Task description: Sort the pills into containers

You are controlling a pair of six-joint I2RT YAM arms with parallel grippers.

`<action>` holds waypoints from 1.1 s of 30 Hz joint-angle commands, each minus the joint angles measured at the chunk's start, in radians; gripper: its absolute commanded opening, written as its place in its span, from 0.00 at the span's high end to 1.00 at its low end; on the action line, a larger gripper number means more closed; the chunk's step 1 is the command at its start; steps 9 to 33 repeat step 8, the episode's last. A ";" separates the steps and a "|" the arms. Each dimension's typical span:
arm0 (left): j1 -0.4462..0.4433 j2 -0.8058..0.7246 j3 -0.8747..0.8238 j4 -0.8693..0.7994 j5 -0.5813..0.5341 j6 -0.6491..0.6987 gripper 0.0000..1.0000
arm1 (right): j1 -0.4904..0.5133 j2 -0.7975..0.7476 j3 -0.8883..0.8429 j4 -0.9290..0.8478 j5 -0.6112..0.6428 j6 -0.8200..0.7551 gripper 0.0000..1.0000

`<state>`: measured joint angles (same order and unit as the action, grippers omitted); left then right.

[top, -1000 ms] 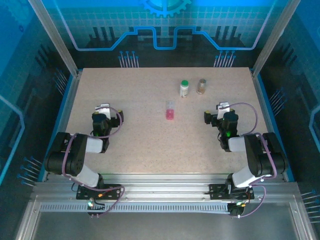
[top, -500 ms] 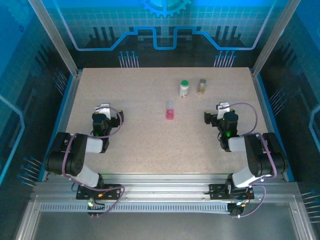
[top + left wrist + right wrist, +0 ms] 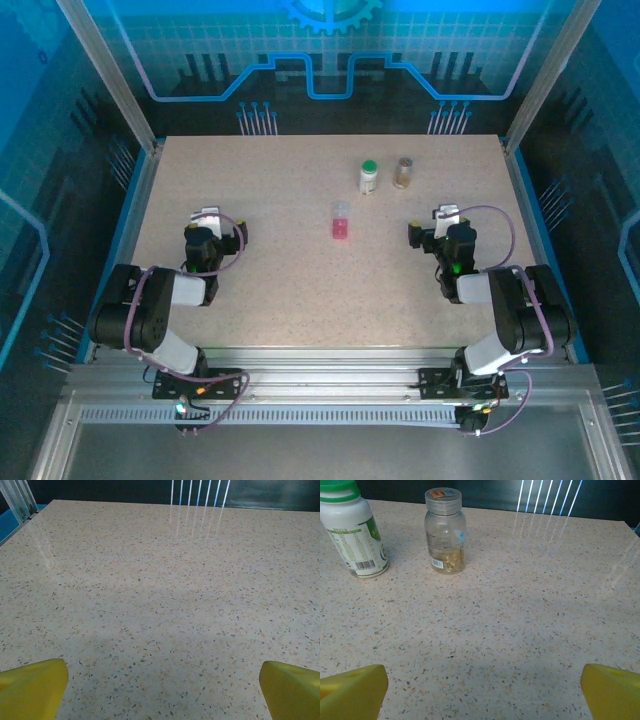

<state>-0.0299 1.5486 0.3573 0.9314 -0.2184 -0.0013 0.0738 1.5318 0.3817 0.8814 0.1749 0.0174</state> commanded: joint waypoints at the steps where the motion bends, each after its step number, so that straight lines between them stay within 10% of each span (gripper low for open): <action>1: 0.000 0.005 0.024 -0.002 0.033 -0.004 0.01 | 0.013 0.004 0.010 0.011 0.009 -0.014 0.00; 33: 0.013 0.003 0.029 -0.015 0.116 0.008 0.01 | 0.013 0.004 0.009 0.011 0.010 -0.013 0.00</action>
